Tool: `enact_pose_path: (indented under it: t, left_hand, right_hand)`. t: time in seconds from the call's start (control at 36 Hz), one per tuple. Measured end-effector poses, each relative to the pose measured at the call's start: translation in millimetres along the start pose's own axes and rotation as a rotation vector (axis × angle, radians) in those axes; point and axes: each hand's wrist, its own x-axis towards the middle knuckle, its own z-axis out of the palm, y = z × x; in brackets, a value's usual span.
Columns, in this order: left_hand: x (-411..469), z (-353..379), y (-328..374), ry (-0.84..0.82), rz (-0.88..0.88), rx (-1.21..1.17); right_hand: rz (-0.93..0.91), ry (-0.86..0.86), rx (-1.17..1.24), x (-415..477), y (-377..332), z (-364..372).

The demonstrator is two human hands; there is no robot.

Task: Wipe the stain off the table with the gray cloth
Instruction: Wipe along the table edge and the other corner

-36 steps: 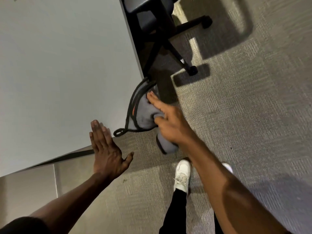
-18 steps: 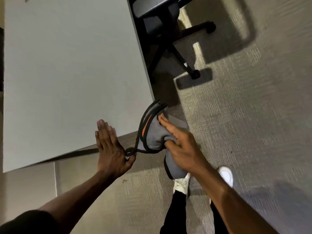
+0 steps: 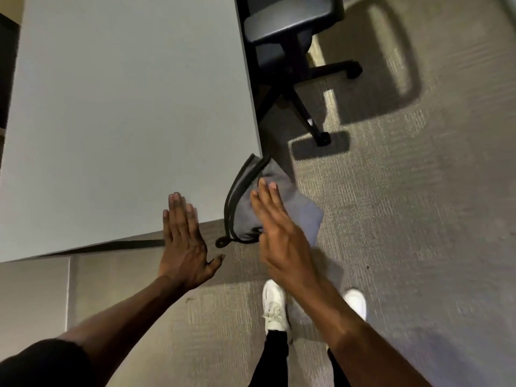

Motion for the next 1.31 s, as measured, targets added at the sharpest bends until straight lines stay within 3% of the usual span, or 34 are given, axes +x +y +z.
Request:
enact_pose_path:
  t: [0.17, 0.33, 0.47, 0.61, 0.72, 0.81, 1.11, 1.22, 1.31]
  left_hand:
    - [-1, -1, -2, 0.033, 0.021, -0.038]
    - [-3, -3, -7, 0.098, 0.051, -0.153]
    - [-7, -4, -27, 0.194, -0.072, -0.292]
    - [-12, 8, -85, 0.202, -0.178, -0.314]
    - [-15, 14, -129, 0.168, -0.204, -0.29]
    - [-14, 17, -151, 0.097, -0.221, -0.277]
    - [-10, 11, -159, 0.055, -0.227, -0.242]
    - [-10, 8, -159, 0.025, -0.248, -0.217]
    - [-9, 6, -158, 0.022, -0.255, -0.195]
  right_hand:
    - [-0.001, 0.057, 0.027, 6, -5, 12]
    - [-0.013, 0.041, -0.113, 53, -14, 7]
    - [-0.06, 0.106, -0.273, 59, -21, 24]
    - [-0.286, -0.042, -0.328, 24, -36, 76]
    - [-0.316, -0.11, -0.332, 17, -53, 106]
    - [-0.281, -0.103, -0.291, 34, -48, 101]
    - [0.15, 0.366, -0.285, 139, -50, 88]
    - [0.054, 0.278, -0.3, 143, -75, 135]
    - [-0.098, 0.079, -0.302, 121, -90, 173]
